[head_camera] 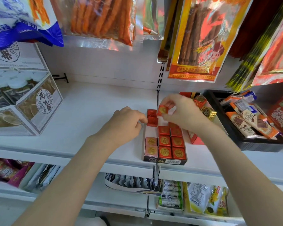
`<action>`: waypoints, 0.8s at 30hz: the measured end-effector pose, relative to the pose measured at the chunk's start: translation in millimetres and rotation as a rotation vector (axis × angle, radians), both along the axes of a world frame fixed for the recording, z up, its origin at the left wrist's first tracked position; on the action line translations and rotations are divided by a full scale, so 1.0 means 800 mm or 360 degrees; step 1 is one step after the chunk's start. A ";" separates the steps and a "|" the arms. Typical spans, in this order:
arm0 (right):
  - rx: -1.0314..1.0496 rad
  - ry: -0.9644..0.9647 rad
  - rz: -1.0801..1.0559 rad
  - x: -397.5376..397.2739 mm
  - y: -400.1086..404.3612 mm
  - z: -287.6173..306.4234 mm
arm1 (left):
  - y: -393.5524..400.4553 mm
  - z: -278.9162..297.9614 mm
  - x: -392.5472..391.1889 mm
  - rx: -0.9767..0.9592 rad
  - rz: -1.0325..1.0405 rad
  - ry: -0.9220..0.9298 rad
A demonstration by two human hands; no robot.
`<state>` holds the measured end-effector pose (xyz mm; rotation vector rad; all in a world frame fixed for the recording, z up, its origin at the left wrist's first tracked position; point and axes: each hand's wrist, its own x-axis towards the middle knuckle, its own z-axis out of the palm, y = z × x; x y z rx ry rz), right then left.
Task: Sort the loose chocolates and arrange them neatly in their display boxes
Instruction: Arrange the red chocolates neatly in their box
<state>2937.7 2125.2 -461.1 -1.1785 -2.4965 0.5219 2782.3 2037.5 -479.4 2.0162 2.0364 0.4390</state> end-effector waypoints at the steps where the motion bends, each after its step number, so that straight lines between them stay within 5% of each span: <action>1: 0.0000 -0.0010 -0.0040 0.009 0.003 0.006 | 0.000 0.001 0.002 0.0014 -0.0011 0.0019; 9: 0.0023 -0.0592 0.0030 0.038 0.004 -0.001 | 0.001 0.001 0.029 -0.0042 -0.0165 -0.0037; 24: -0.0004 -0.0240 0.0220 -0.011 -0.007 -0.010 | 0.002 0.000 0.003 0.0002 0.0012 0.0158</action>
